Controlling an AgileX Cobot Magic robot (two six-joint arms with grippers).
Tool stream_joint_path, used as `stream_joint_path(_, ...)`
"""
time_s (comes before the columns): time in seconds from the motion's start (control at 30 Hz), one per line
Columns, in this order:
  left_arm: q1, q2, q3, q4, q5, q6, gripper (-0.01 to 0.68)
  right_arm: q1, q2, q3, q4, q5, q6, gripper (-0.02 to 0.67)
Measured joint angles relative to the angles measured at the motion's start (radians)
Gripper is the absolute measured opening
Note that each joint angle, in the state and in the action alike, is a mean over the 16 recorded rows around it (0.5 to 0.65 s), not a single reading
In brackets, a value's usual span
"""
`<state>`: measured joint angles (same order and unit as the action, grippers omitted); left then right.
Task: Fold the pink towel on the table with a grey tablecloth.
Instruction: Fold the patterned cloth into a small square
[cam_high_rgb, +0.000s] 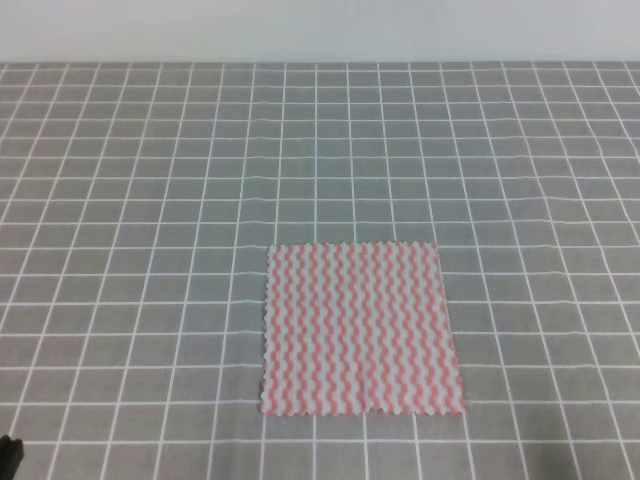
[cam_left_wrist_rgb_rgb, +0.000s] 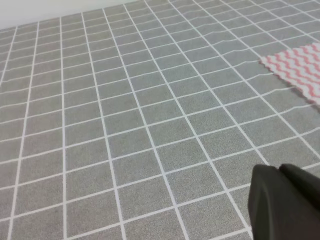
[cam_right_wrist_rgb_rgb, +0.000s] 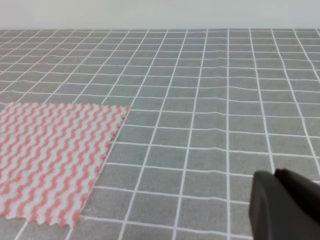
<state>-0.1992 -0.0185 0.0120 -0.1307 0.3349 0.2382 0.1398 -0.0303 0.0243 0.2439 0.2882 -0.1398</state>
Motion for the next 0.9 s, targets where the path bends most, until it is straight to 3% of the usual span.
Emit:
stream_joint_path(0.6, 0.000, 0.005, -0.004, -0.046, -0.028, 0.000, 0.000, 0.000, 0.012, -0.008, 0.019, -0.004, 0.000, -0.016)
stream_joint_path(0.9, 0.000, 0.003, -0.004, -0.251, -0.097, 0.000, 0.000, 0.000, 0.017, -0.013, 0.220, -0.096, -0.001, -0.017)
